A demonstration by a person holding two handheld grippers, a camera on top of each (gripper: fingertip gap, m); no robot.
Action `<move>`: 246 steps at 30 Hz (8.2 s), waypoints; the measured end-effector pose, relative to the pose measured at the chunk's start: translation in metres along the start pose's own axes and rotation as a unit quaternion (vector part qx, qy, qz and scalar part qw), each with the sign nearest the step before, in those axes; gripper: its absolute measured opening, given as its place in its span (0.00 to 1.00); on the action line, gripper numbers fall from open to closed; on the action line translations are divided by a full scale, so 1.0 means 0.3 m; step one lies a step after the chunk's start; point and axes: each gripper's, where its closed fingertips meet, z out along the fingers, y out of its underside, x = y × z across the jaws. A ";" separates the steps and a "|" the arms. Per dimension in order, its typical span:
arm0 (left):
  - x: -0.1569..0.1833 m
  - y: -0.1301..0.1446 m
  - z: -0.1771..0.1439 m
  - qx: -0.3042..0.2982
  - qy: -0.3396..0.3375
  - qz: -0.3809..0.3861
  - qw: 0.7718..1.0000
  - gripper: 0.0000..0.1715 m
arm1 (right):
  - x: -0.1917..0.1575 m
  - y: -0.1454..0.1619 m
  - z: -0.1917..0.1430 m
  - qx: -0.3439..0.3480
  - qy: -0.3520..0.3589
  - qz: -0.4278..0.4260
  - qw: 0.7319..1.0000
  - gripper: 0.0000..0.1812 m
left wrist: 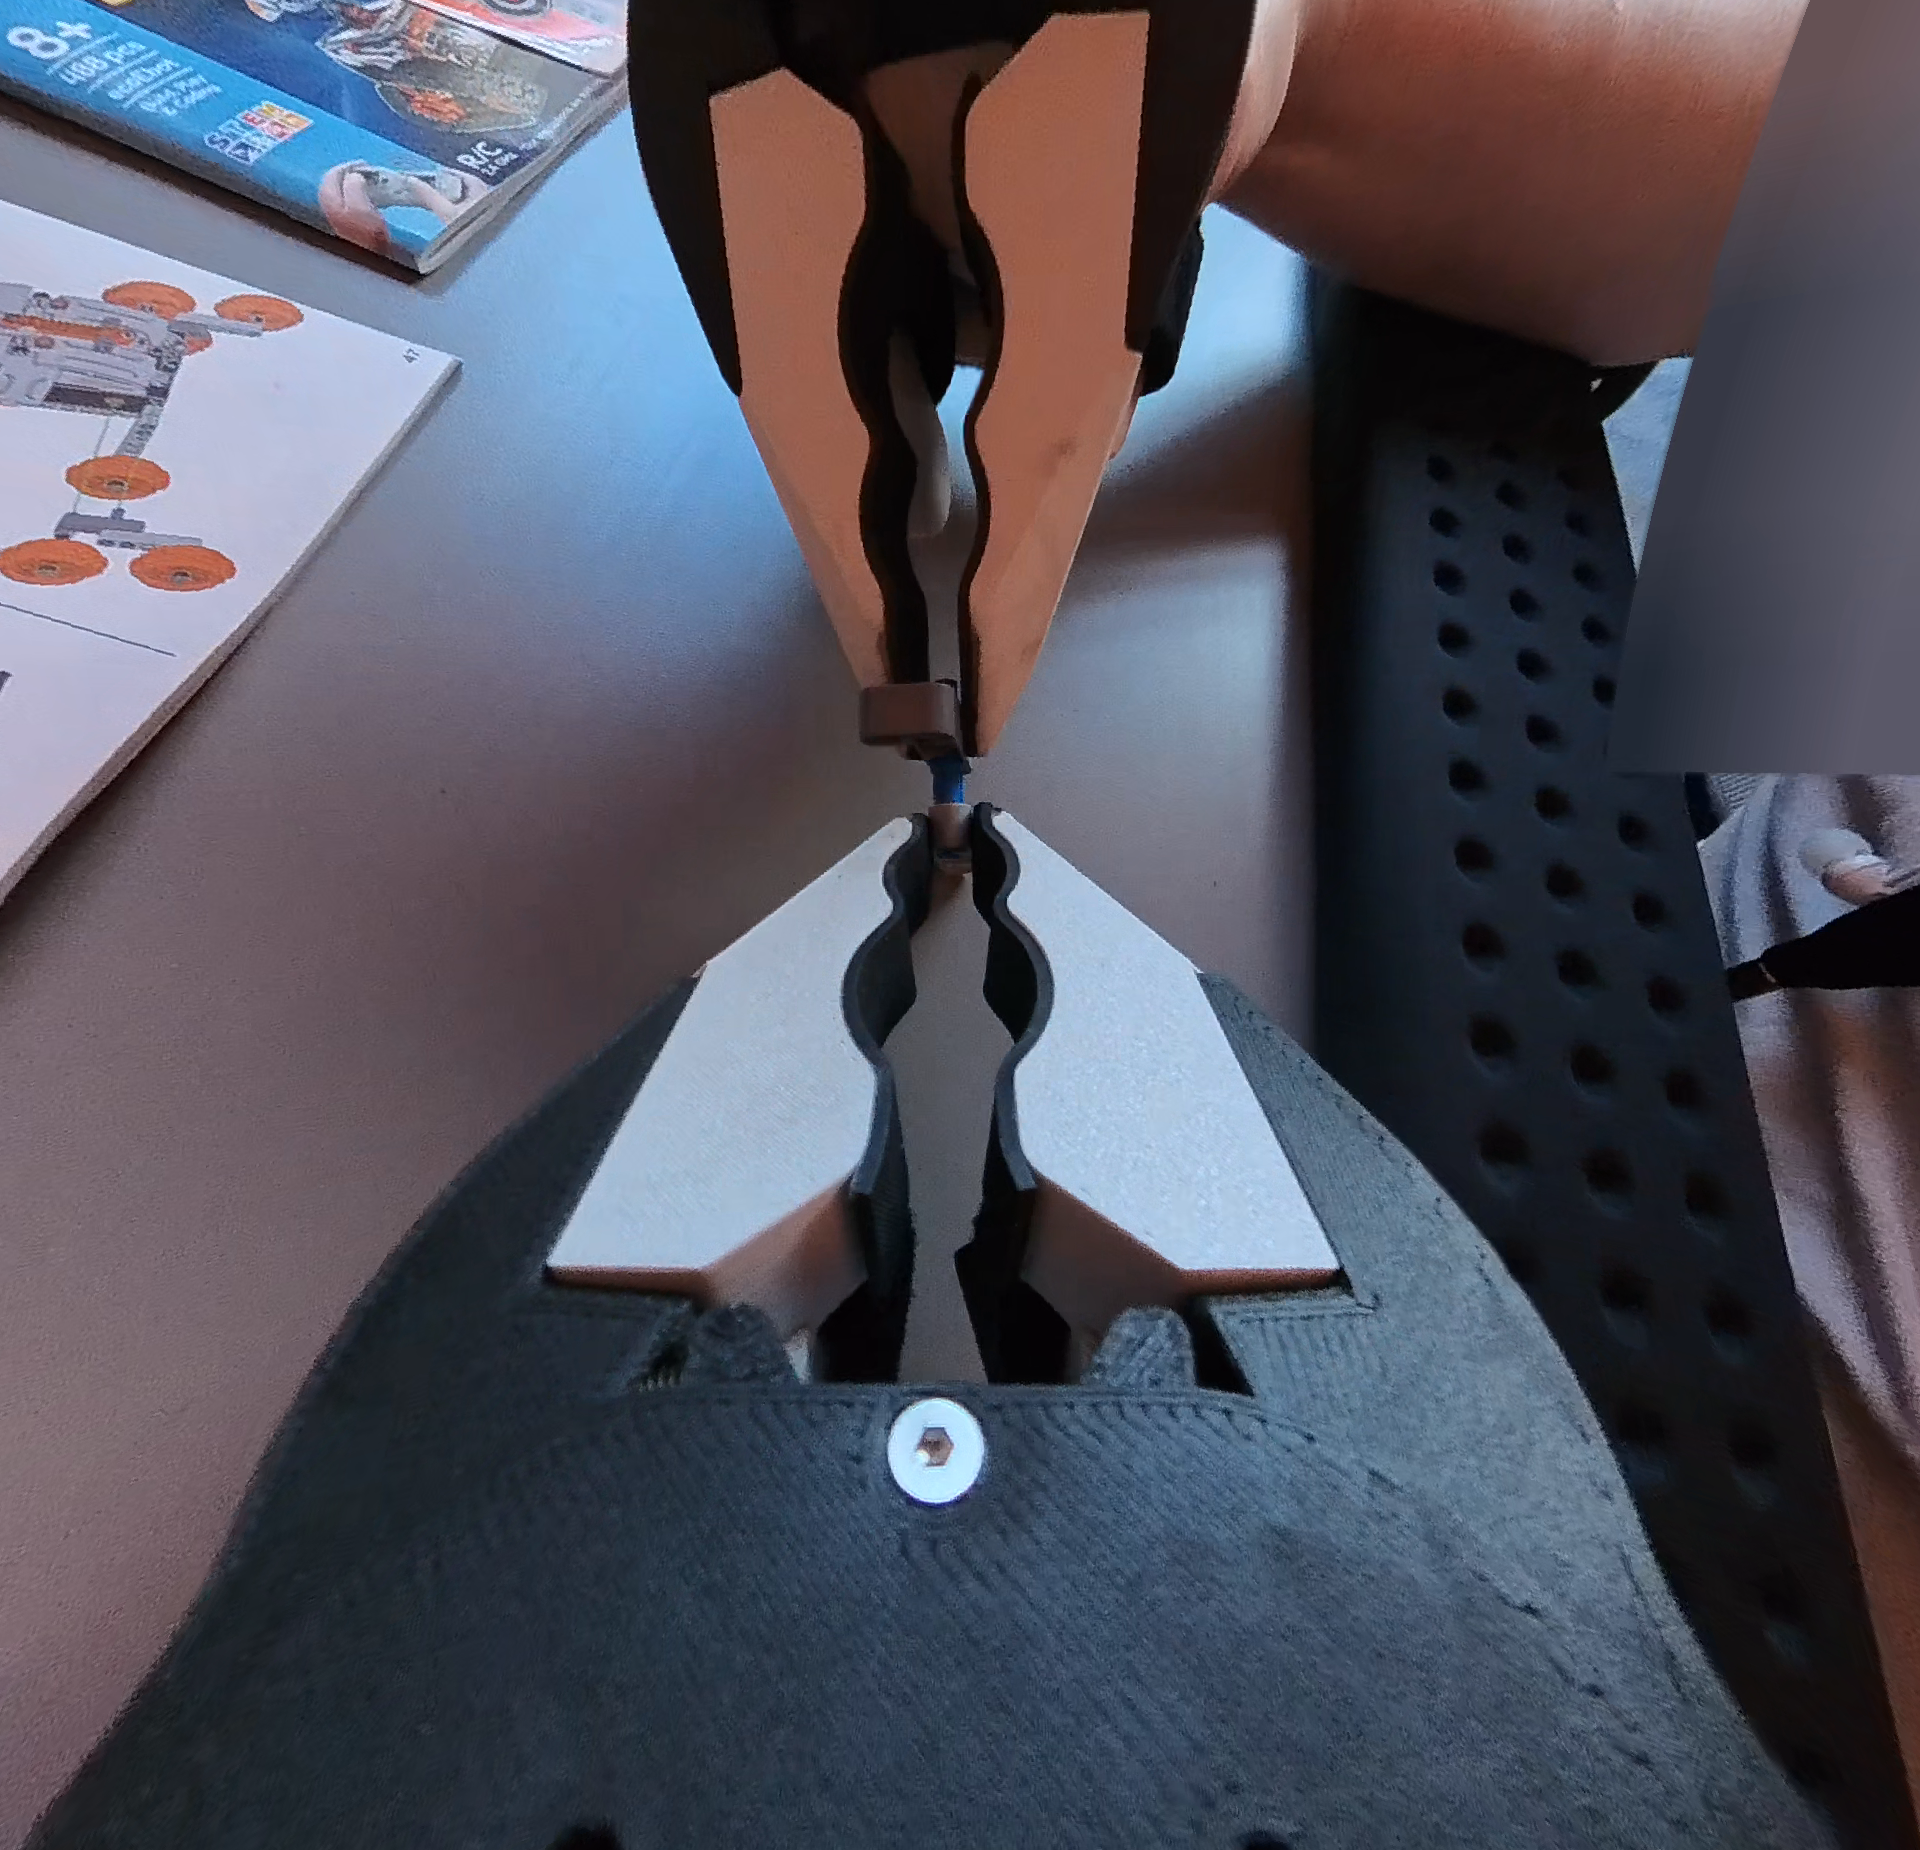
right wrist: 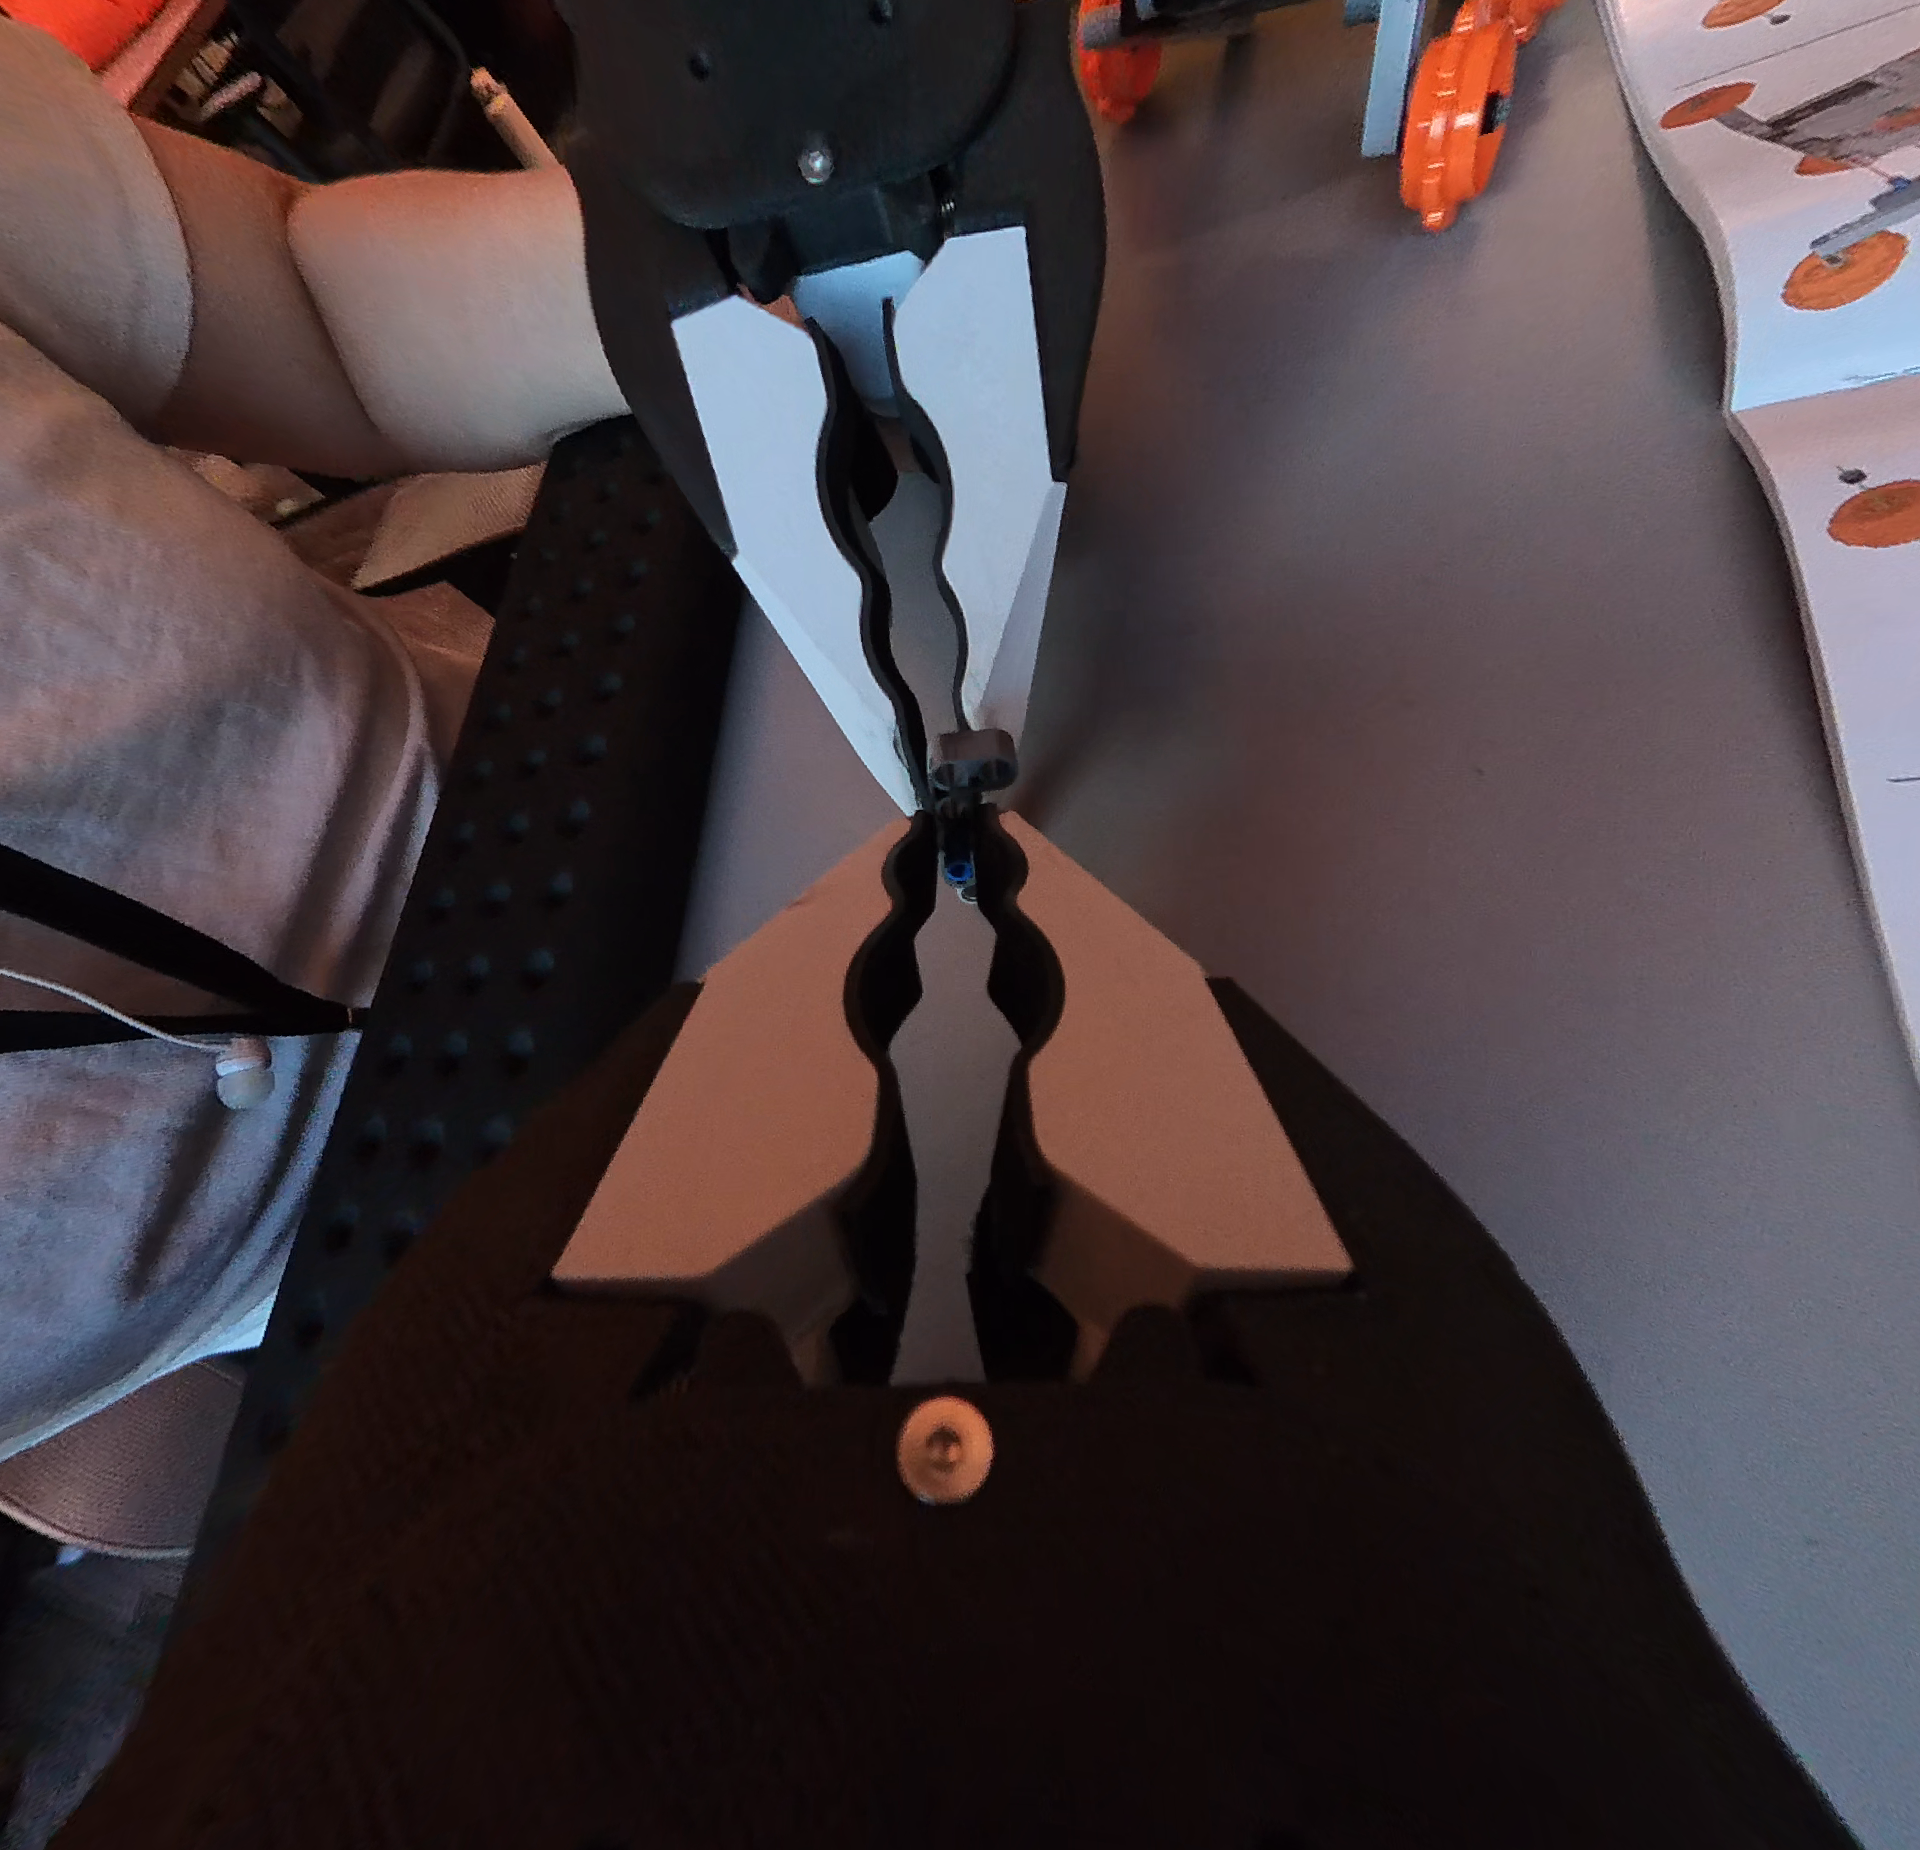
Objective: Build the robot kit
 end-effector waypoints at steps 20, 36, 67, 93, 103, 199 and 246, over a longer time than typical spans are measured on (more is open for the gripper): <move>0.021 0.011 -0.003 -0.064 -0.072 0.089 0.991 0.03 | -0.034 0.005 0.013 -0.065 0.072 -0.072 0.993 0.04; 0.013 0.006 0.007 -0.014 -0.021 0.036 0.999 0.03 | -0.013 0.007 0.002 0.012 -0.020 -0.022 0.999 0.04; 0.010 0.026 -0.010 -0.022 0.038 -0.102 0.994 0.03 | 0.132 0.138 -0.086 -0.083 0.094 0.049 0.991 0.12; -0.042 -0.250 -0.215 0.262 0.007 -0.101 0.960 0.13 | -0.047 -0.179 -0.085 0.170 -0.036 0.038 0.984 0.03; -0.016 -0.317 -0.245 0.340 0.026 -0.106 0.934 0.03 | -0.057 -0.236 -0.110 0.228 -0.032 0.024 0.973 0.04; -0.114 -0.243 -0.181 0.286 -0.034 -0.191 0.938 0.03 | 0.087 -0.252 -0.202 0.301 0.007 0.157 0.940 0.05; -0.167 -0.298 -0.218 0.391 -0.082 -0.203 0.894 0.03 | 0.120 -0.314 -0.205 0.451 0.107 0.195 0.864 0.04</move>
